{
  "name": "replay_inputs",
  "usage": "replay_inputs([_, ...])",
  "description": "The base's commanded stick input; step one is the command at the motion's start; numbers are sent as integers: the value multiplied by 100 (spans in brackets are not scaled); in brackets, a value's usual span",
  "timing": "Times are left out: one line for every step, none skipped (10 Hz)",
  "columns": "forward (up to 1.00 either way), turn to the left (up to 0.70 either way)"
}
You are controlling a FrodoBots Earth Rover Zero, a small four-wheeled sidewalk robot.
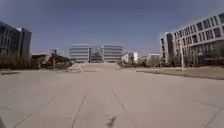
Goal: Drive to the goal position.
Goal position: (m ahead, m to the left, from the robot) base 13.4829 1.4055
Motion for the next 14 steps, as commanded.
replay_inputs([70, 0])
replay_inputs([70, 0])
replay_inputs([70, 0])
replay_inputs([70, 0])
replay_inputs([70, 0])
replay_inputs([70, 0])
replay_inputs([70, 0])
replay_inputs([70, 0])
replay_inputs([70, 0])
replay_inputs([70, 4])
replay_inputs([70, 29])
replay_inputs([70, 29])
replay_inputs([70, 3])
replay_inputs([70, 1])
